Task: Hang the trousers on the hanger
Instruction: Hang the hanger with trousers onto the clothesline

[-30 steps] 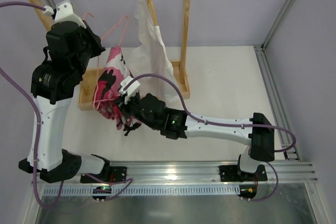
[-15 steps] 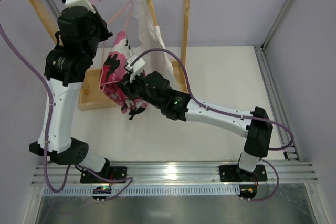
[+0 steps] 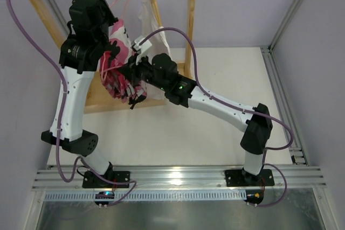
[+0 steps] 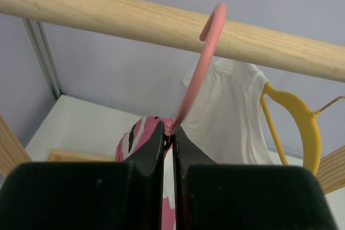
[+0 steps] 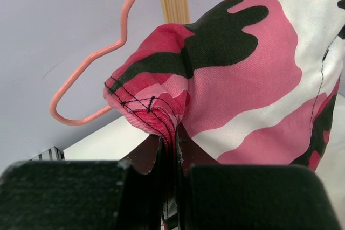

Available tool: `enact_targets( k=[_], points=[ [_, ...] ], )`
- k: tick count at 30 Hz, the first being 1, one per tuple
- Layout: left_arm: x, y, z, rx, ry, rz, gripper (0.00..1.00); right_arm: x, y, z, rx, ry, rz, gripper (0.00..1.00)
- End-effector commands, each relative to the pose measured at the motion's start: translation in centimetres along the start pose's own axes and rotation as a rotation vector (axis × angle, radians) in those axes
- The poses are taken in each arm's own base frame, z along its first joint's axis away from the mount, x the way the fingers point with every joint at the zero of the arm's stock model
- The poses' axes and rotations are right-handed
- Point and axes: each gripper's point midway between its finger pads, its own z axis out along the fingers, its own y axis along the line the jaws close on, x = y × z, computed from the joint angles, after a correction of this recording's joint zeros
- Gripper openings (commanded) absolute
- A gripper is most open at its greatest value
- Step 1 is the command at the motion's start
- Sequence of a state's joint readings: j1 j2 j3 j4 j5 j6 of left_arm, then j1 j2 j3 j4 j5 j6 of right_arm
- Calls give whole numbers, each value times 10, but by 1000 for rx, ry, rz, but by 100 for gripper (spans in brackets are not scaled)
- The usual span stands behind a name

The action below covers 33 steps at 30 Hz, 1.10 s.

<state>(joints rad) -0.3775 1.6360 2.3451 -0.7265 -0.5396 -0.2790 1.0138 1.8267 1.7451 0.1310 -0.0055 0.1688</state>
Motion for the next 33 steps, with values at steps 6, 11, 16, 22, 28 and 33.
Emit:
enact_targets(
  k=[6,11,16,22,28,33],
  points=[
    [-72,-5,12,0,-246,-115,0,-72,-8,13,-79,-177,56,4],
    [-73,12,26,-39,-258,-113,0,-74,-12,28,-117,-175,70,4],
    [-65,21,41,-49,-240,-95,0,-62,-16,40,-124,-144,57,4],
    [-43,36,59,-81,-186,-72,0,-39,-28,46,-100,-105,52,4],
    [-23,52,70,-108,-140,-44,0,-13,-39,55,-88,-55,54,4],
    [-15,67,72,-133,-123,-11,0,15,-44,61,-84,0,54,4]
  ],
)
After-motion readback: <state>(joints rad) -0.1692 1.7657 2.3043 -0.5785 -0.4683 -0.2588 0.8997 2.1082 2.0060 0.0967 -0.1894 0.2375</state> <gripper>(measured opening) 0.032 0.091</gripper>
